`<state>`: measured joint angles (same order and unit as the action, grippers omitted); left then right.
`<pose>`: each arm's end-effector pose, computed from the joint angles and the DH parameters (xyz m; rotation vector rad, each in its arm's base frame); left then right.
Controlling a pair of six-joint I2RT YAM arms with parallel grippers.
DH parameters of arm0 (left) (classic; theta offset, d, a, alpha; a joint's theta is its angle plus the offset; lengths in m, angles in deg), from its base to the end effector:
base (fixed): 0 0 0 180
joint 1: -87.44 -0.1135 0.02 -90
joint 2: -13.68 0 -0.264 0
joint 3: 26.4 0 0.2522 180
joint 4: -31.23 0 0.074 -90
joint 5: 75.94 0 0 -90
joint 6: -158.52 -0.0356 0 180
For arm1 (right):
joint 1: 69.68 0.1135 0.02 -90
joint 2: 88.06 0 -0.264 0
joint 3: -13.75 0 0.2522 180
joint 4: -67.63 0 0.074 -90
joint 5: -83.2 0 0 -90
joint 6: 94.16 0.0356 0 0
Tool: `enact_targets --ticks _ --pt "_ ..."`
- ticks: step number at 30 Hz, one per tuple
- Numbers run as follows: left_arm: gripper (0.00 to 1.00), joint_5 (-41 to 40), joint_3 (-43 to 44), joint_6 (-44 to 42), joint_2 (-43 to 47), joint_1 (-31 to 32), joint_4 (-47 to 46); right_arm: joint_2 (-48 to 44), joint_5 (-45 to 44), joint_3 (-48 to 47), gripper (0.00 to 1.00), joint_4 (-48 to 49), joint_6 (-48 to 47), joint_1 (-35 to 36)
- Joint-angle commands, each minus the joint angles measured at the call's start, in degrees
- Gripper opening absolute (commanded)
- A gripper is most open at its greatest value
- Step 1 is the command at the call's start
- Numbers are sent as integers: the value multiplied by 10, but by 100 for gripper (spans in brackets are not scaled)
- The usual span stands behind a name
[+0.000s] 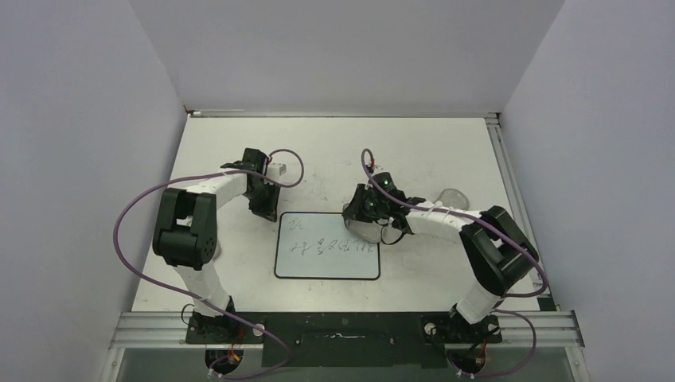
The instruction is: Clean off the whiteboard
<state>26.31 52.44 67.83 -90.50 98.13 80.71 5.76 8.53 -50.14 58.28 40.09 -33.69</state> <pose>0.3338 -0.0707 0.1565 0.3262 2.8591 -0.3410 0.2696 0.2074 0.1825 0.0205 2.4471 0.9973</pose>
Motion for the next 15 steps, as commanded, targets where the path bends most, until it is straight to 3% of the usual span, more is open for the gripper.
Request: enact_targets --ticks 1,7,15 --pt "14 5 -16 2 -23 28 -16 47 4 17 5 44 16 29" --pt "14 12 -5 3 -40 34 -9 162 -25 -61 5 53 43 98" --pt "13 21 9 3 -53 33 0 297 -75 -240 5 63 79 179"
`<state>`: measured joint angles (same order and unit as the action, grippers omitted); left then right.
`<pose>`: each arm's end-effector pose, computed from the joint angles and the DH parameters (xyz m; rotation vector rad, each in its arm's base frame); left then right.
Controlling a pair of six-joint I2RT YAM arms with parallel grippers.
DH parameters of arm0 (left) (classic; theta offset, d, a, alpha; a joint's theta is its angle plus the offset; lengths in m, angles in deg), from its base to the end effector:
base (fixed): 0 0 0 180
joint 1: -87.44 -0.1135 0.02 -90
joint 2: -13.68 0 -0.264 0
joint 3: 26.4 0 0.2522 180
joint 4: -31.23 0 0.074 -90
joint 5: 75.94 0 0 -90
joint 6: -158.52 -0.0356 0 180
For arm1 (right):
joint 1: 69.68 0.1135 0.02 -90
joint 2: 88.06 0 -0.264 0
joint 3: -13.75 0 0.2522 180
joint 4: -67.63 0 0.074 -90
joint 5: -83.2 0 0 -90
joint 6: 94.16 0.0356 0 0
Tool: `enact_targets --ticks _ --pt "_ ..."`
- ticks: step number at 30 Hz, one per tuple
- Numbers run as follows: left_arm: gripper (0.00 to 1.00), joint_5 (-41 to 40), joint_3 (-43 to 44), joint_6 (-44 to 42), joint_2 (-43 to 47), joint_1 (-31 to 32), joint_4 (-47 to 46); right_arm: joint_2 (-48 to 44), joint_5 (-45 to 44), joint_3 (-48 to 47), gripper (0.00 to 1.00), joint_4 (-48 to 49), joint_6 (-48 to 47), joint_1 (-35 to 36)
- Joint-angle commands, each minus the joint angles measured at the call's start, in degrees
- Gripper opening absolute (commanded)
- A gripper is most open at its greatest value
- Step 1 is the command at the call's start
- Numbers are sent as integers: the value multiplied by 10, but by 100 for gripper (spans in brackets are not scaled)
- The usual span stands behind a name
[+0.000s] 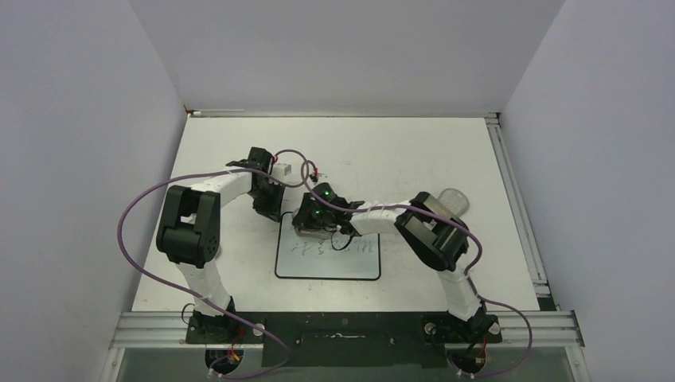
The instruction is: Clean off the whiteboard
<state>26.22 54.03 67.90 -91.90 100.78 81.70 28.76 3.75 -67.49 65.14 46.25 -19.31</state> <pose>0.3351 -0.0872 0.1552 0.3906 2.8698 -0.3470 0.2693 0.3354 0.1352 -0.1108 2.4836 1.0779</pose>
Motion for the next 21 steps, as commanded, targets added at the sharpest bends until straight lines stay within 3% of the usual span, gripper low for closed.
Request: enact_targets --ticks 1,5,10,15,21 --pt "13 22 -5 3 -38 4 -9 84 -24 -92 5 -7 17 41" --pt "12 24 7 3 -33 -11 -1 94 -16 -133 5 -19 19 42" --pt "12 43 36 3 -23 -52 12 -66 -35 -20 5 -2 14 -5" --pt "12 55 48 3 -6 -76 27 -226 -72 64 5 -92 -25 -45" --pt "13 39 0 2 12 -51 11 -324 -99 192 5 -184 -36 -68"
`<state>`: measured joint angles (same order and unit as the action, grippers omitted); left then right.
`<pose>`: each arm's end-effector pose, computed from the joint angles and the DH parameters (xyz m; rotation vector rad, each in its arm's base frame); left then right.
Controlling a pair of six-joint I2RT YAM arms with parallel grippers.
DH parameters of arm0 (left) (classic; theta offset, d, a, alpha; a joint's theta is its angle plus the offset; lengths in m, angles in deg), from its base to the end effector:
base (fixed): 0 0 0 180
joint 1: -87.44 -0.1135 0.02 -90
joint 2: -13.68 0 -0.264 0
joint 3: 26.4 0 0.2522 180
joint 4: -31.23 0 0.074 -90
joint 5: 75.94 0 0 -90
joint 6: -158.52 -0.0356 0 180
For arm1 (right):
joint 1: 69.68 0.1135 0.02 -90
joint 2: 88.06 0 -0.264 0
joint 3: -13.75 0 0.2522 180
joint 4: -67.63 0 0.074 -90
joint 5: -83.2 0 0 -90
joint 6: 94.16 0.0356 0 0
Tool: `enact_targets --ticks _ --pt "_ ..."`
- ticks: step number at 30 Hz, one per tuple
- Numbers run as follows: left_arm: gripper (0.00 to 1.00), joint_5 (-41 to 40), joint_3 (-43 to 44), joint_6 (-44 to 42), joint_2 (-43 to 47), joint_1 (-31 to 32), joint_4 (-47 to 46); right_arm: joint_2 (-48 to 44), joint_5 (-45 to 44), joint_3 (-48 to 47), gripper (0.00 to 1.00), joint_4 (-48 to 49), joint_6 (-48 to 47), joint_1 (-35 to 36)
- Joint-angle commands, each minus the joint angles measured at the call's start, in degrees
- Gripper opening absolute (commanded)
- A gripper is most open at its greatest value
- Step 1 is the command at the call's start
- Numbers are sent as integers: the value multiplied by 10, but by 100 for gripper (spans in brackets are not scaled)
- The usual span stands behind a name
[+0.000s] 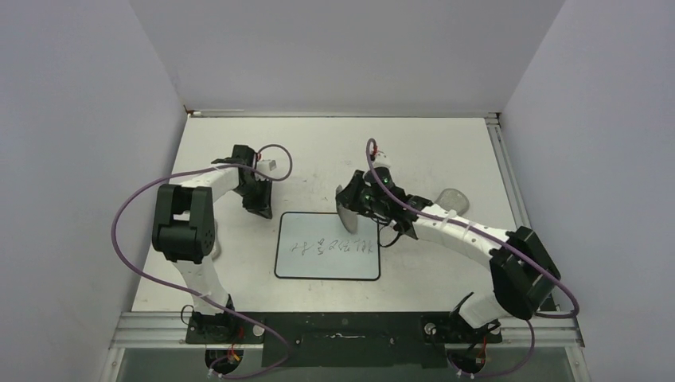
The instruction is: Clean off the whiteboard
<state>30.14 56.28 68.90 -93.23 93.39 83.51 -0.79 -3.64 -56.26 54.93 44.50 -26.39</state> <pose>0.3491 -0.0463 0.1574 0.1888 2.8868 -0.4268 0.2484 0.2367 0.2477 0.0700 2.2625 0.9837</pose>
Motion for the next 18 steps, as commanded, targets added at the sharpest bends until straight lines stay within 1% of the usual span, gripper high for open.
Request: enact_targets --ticks 1,4,6,9,13,16,18 --pt "13 -2 -32 -8 25 31 -10 -37 -27 100 5 -85 -18 3" --pt "14 -11 -53 -9 21 58 -20 -53 -29 163 5 -79 -5 3" --pt "14 -16 -58 -9 15 72 -24 -60 -18 200 5 -50 10 4" --pt "14 -18 -56 -7 4 83 -25 -44 -4 223 5 -2 29 14" --pt "13 -15 -49 -7 -8 89 -24 29 4 202 5 51 43 46" --pt "13 -13 -48 -7 -10 95 -24 95 18 163 5 100 53 76" --pt "13 -14 -47 -7 -13 98 -24 147 31 121 5 135 60 90"
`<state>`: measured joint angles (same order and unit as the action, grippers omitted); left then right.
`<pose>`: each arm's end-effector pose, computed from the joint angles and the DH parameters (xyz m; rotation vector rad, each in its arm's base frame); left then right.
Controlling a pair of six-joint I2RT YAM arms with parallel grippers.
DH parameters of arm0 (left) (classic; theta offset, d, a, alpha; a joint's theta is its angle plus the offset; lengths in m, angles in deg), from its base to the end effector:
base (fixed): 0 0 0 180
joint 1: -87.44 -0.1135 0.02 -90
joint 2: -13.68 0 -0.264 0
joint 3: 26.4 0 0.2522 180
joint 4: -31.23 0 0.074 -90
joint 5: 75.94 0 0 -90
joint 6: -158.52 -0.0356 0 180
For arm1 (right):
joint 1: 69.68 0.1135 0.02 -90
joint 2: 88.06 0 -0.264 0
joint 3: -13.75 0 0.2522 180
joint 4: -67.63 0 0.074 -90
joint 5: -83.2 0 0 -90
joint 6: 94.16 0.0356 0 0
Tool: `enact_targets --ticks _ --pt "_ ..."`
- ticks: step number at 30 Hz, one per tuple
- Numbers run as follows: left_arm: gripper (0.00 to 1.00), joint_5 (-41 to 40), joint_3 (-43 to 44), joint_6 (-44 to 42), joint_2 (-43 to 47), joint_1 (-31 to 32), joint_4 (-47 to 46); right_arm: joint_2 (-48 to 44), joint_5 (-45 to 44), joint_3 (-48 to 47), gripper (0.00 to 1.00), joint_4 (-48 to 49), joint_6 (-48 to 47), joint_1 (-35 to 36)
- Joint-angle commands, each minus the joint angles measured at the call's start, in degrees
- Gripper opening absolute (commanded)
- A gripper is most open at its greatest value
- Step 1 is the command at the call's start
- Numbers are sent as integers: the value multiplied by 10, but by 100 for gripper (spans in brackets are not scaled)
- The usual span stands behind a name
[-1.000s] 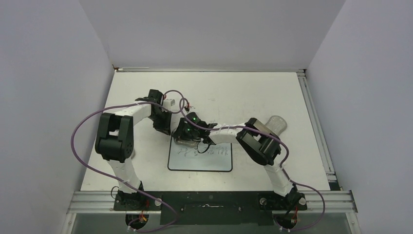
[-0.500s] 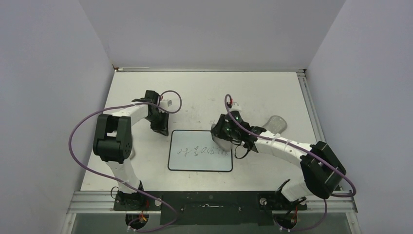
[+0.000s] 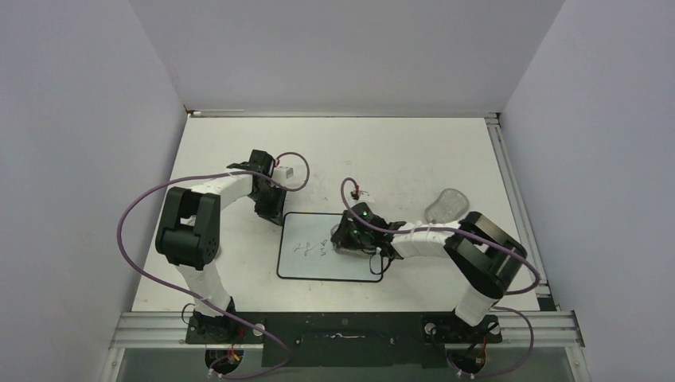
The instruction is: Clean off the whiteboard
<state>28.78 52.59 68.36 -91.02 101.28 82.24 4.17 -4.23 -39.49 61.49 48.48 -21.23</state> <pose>0.3271 -0.0899 0.1539 0.3987 2.8872 -0.4142 0.2002 0.2283 0.1410 0.0695 2.5462 0.8483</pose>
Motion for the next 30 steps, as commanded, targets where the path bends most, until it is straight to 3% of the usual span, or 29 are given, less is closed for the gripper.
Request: enact_targets --ticks 1,5,8,12,17,21,25,30 --pt "13 -1 -9 -2 -36 20 -11 127 52 -70 5 91 24 45" --pt "13 -4 0 -2 -35 18 -5 228 94 -191 5 98 23 72" --pt "13 -5 13 -2 -32 9 0 229 95 -219 5 73 19 72" --pt "13 6 37 -3 -21 -13 17 123 60 -187 5 7 -15 42" --pt "32 34 45 -11 18 -32 46 -45 48 -127 5 -92 -62 -13" --pt "42 46 15 -16 45 -13 45 -114 47 -62 5 -139 -76 -31" --pt "39 27 1 -14 17 12 26 -134 53 13 5 -115 -58 -30" --pt "24 0 5 -13 -21 25 11 -124 48 63 5 -81 -35 -10"
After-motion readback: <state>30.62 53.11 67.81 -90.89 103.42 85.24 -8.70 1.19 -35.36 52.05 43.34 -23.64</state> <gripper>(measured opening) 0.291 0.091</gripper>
